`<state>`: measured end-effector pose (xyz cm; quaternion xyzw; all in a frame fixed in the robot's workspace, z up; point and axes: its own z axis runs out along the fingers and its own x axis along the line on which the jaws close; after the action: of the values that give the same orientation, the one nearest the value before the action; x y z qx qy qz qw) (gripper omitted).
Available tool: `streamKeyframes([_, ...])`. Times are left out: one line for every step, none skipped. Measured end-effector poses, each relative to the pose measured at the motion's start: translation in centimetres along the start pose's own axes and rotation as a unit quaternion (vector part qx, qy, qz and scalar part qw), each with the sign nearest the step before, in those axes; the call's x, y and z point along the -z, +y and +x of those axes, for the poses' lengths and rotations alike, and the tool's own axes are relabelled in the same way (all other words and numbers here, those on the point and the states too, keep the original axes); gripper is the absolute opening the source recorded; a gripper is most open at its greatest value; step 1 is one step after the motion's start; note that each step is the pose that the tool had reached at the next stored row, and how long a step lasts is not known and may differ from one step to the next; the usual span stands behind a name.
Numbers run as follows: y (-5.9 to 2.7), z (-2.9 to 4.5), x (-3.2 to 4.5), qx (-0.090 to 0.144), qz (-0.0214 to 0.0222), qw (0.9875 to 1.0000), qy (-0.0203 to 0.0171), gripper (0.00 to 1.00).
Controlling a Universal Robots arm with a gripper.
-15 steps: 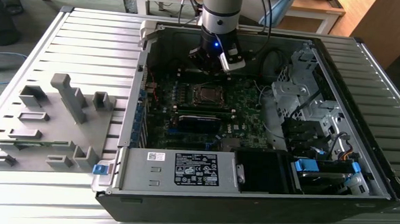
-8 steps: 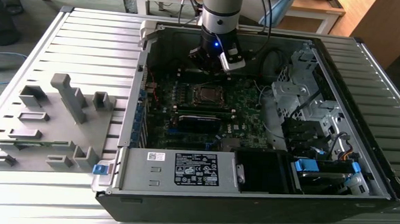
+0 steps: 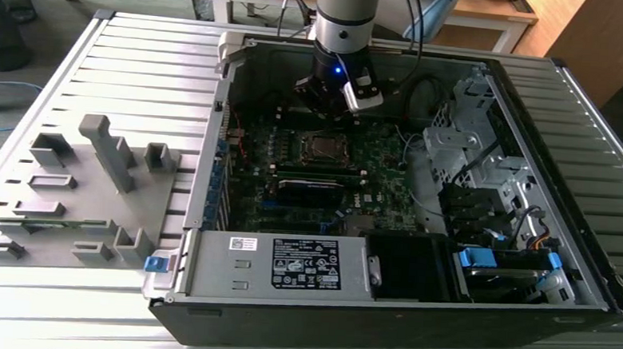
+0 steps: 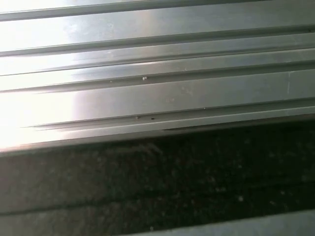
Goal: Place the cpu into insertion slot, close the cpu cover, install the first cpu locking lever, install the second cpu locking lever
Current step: 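Install the first cpu locking lever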
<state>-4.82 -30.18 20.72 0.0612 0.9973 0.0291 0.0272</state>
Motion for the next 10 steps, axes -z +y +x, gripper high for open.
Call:
streamKeyframes([0.00, 0.00, -0.04, 0.000, 0.0007, 1.0000, -0.0001, 0.11])
streamKeyframes([0.01, 0.00, -0.06, 0.000, 0.0008, 1.0000, -0.0001, 0.11])
streamKeyframes([0.03, 0.01, -0.09, 0.000, 0.0008, 1.0000, -0.0001, 0.11])
streamKeyframes([0.05, 0.01, -0.10, 0.000, 0.0008, 1.0000, -0.0001, 0.11])
streamKeyframes([0.08, 0.01, -0.12, 0.000, 0.0008, 1.0000, -0.0001, 0.11])
streamKeyframes([0.10, 0.02, -0.13, 0.000, 0.0008, 1.0000, -0.0001, 0.11])
streamKeyframes([0.11, 0.01, -0.14, 0.000, 0.0008, 1.0000, -0.0001, 0.11])
streamKeyframes([0.13, -0.02, -0.16, 0.000, 0.0008, 1.0000, -0.0001, 0.11])
streamKeyframes([0.15, -0.06, -0.17, -0.002, 0.0009, 1.0000, -0.0003, 0.11])
streamKeyframes([0.18, -0.08, -0.18, -0.005, 0.0011, 1.0000, -0.0004, 0.11])
